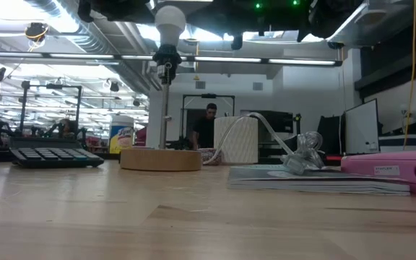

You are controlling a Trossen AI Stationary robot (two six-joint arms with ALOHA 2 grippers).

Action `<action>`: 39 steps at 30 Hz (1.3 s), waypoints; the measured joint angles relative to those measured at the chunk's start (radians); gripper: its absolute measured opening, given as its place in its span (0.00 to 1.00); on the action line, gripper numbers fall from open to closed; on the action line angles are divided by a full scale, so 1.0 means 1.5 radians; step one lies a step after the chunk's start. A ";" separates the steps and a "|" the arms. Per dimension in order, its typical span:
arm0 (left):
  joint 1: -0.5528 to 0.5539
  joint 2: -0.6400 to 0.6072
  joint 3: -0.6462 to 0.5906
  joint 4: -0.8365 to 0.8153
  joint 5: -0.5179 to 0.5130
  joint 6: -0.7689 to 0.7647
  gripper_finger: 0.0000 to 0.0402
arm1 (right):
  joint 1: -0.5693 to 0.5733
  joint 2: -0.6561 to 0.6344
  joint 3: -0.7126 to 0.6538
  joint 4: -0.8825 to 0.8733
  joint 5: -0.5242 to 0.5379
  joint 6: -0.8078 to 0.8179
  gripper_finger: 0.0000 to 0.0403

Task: Screw lightbulb
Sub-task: Remove the lightbulb from the lamp

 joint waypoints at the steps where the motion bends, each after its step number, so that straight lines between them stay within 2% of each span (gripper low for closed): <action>1: 0.000 0.000 0.000 0.000 0.000 -0.002 0.00 | -0.003 0.000 0.000 -0.001 0.000 0.000 0.04; 10: -0.007 0.000 0.000 0.000 0.003 -0.006 0.00 | -0.014 0.001 0.000 -0.003 0.010 0.000 0.04; 12: -0.015 0.000 0.000 0.005 -0.019 0.004 0.00 | -0.014 0.001 0.000 -0.003 0.011 0.000 0.04; 16: -0.032 0.000 0.000 0.010 -0.116 0.023 0.00 | -0.012 -0.001 0.000 0.002 0.009 0.000 0.04; 21: -0.023 0.000 0.000 0.010 -0.123 0.035 0.00 | -0.012 -0.004 0.000 0.007 -0.039 0.027 0.04; 24: 0.001 0.000 0.000 0.010 -0.097 0.035 0.00 | -0.012 -0.004 0.000 0.004 -0.059 0.039 0.04; 30: 0.057 0.000 0.000 0.009 0.009 0.027 0.00 | -0.012 -0.004 0.000 0.001 -0.060 0.040 0.04; 39: 0.052 0.000 0.000 0.010 0.043 0.015 0.00 | -0.012 -0.005 0.000 -0.026 -0.015 0.031 0.04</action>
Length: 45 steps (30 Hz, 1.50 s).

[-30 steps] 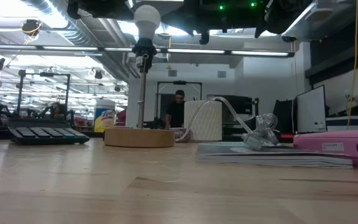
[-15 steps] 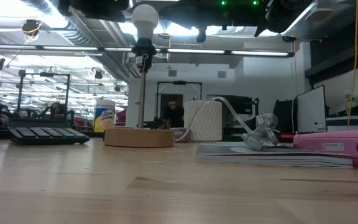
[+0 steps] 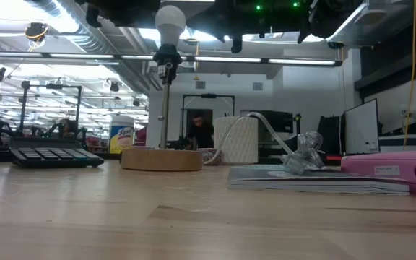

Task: Screw lightbulb
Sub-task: Remove the lightbulb from the lamp

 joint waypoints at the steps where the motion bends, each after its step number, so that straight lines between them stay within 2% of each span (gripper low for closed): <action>1: -0.004 0.000 0.000 0.000 0.000 0.000 0.00 | 0.000 0.000 0.000 0.000 0.006 -0.003 0.04; 6: -0.022 0.000 0.000 0.000 0.004 -0.015 0.00 | -0.001 0.000 0.000 0.004 0.032 -0.021 0.04; 22: -0.046 0.000 0.000 -0.010 0.012 -0.047 0.00 | -0.025 0.000 0.000 0.020 0.022 -0.032 0.04; 30: -0.057 0.000 0.000 0.001 -0.096 -0.041 0.00 | -0.031 0.000 0.000 0.051 0.028 -0.049 0.04; 39: -0.022 0.000 0.000 0.001 -0.102 -0.032 0.00 | 0.010 0.000 0.000 0.055 0.027 -0.049 0.04; 45: 0.011 0.000 0.000 0.000 -0.042 -0.026 0.00 | 0.060 0.000 0.000 0.061 0.121 -0.103 0.04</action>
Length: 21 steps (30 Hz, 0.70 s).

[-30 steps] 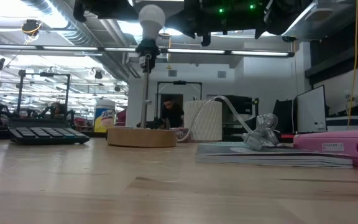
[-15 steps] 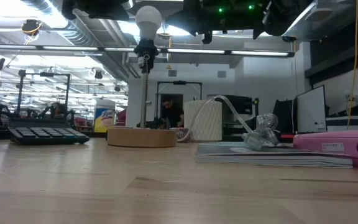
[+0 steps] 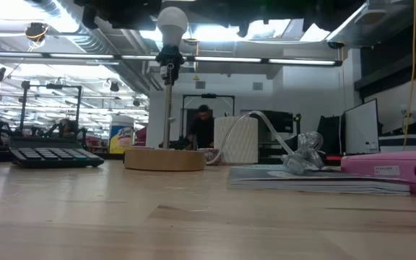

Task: Screw lightbulb
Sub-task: Remove the lightbulb from the lamp

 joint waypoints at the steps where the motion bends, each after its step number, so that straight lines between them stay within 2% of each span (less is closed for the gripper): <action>1: 0.003 0.000 0.000 0.000 0.009 0.000 0.00 | 0.006 0.000 0.000 0.000 0.012 -0.009 0.04; 8: 0.007 0.000 0.000 0.000 0.057 -0.002 0.00 | 0.001 0.000 0.000 -0.006 0.022 -0.017 0.04; 21: -0.014 0.000 0.000 -0.001 0.059 -0.010 0.00 | -0.049 0.011 0.000 -0.024 -0.031 0.041 0.04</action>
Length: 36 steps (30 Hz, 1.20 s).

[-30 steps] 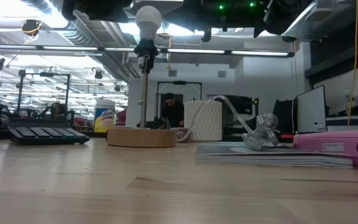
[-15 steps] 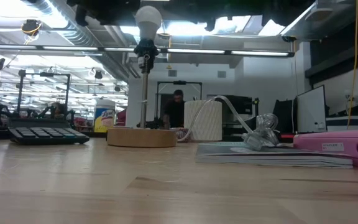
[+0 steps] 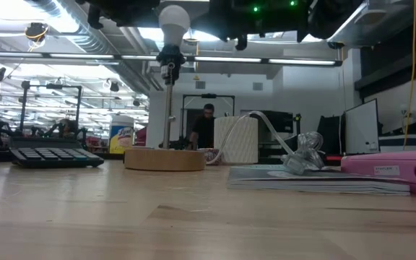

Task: Screw lightbulb
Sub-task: Remove the lightbulb from the lamp

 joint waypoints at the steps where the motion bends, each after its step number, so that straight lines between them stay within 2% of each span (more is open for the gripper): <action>1: -0.002 0.000 0.000 0.000 0.000 -0.002 0.00 | -0.003 0.001 0.000 -0.001 0.000 0.000 0.04; 6: -0.006 0.000 0.000 -0.007 0.000 -0.022 0.00 | -0.009 0.011 0.000 0.004 -0.019 0.000 0.04; 13: -0.018 0.000 0.000 -0.014 -0.002 -0.037 0.00 | -0.021 0.020 0.001 0.024 -0.008 -0.037 0.04; 20: -0.021 0.000 0.000 -0.011 -0.049 -0.010 0.00 | -0.045 -0.008 0.001 0.021 0.012 -0.040 0.04; 25: -0.015 0.000 0.000 -0.006 -0.065 0.023 0.00 | -0.032 -0.044 0.001 -0.012 0.005 -0.032 0.04; 28: -0.004 0.000 0.000 -0.005 -0.061 0.027 0.00 | -0.015 -0.051 0.001 -0.014 -0.019 0.024 0.04; 31: 0.008 0.000 0.000 -0.006 -0.047 0.026 0.00 | 0.006 -0.040 0.001 -0.015 -0.061 0.050 0.04; 36: 0.021 0.000 0.000 -0.004 -0.027 0.026 0.00 | 0.020 -0.003 0.001 -0.017 -0.047 0.052 0.04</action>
